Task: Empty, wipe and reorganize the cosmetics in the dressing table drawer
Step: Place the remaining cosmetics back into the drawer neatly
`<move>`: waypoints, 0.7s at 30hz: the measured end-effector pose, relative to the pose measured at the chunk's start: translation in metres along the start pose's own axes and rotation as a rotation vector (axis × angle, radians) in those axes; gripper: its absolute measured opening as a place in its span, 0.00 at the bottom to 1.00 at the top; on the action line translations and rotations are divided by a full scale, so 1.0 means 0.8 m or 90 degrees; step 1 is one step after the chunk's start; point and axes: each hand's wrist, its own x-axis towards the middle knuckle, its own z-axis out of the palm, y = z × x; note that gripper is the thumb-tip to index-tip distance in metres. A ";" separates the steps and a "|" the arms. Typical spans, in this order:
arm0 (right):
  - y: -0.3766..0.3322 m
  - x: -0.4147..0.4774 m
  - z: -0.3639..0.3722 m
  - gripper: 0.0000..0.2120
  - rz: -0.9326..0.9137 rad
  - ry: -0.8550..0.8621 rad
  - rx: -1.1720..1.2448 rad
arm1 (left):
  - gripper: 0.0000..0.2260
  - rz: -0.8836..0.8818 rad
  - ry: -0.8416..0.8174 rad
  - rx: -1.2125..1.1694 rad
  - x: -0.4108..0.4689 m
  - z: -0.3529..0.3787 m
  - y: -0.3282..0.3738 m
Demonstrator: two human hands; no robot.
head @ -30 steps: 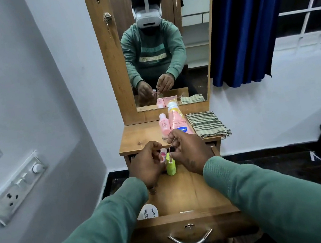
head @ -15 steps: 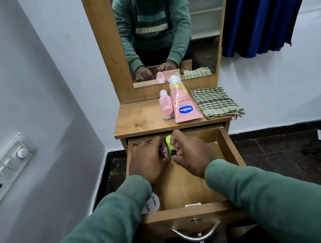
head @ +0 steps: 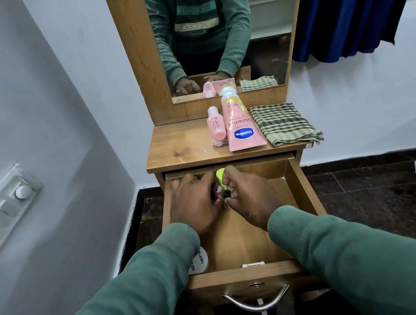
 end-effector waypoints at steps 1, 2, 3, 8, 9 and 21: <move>0.001 0.000 0.001 0.22 -0.002 0.004 -0.003 | 0.13 0.001 0.001 0.002 0.000 0.000 0.000; 0.002 0.000 0.002 0.22 -0.004 0.007 -0.005 | 0.12 0.002 0.004 0.004 -0.001 0.000 0.000; 0.003 0.000 0.003 0.22 -0.005 0.009 -0.006 | 0.12 0.004 0.010 0.006 -0.001 -0.001 0.000; 0.006 0.000 0.007 0.21 -0.009 0.011 -0.007 | 0.10 -0.003 0.024 0.027 0.001 -0.003 -0.001; 0.006 0.000 0.007 0.21 -0.009 0.012 -0.007 | 0.11 -0.007 0.021 0.038 0.002 -0.003 -0.002; 0.013 0.003 0.015 0.24 -0.006 0.008 -0.024 | 0.14 -0.040 0.031 0.049 0.002 -0.002 -0.007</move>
